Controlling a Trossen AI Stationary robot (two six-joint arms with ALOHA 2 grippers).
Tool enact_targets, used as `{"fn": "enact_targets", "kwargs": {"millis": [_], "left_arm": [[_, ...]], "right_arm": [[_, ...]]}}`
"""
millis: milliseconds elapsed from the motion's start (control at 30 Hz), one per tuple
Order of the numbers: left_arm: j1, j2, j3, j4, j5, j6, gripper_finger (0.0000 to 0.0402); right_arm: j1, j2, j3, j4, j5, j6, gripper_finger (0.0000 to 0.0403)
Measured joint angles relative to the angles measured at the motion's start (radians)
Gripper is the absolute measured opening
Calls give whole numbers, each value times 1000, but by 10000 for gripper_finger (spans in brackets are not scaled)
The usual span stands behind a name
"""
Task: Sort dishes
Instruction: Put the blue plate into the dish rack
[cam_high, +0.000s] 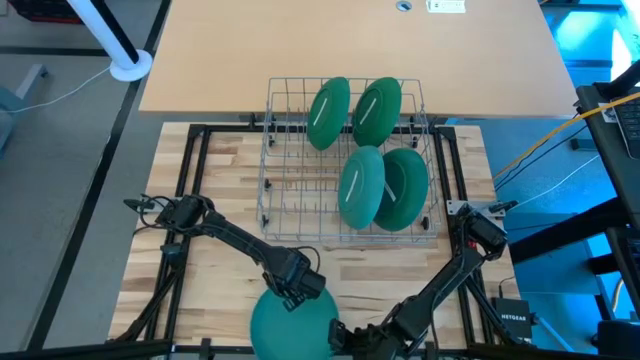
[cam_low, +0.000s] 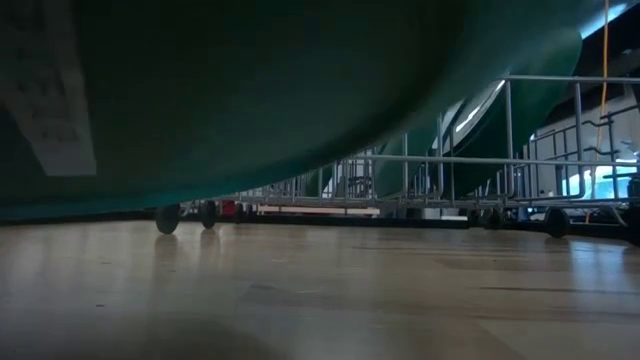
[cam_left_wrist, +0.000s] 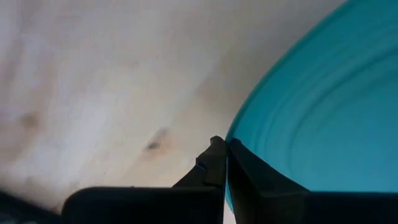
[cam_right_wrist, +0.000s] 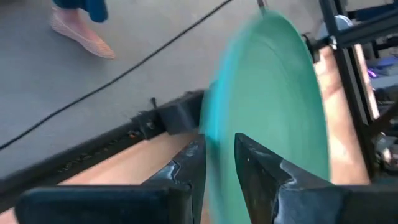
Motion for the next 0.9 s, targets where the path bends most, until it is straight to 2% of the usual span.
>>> {"fn": "enact_targets", "kwargs": {"millis": [267, 433, 767, 900], "left_arm": [[-12, 0, 1, 6, 11, 0, 0], [-20, 0, 1, 10, 13, -6, 0], [-21, 0, 9, 68, 38, 0, 0], [-21, 0, 9, 75, 63, 4, 0]], "right_arm": [[-5, 0, 0, -5, 10, -3, 89], [-20, 0, 0, -9, -29, 0, 89], [-53, 0, 0, 1, -245, 5, 88], [-59, 0, 0, -6, -309, 10, 66]]}}
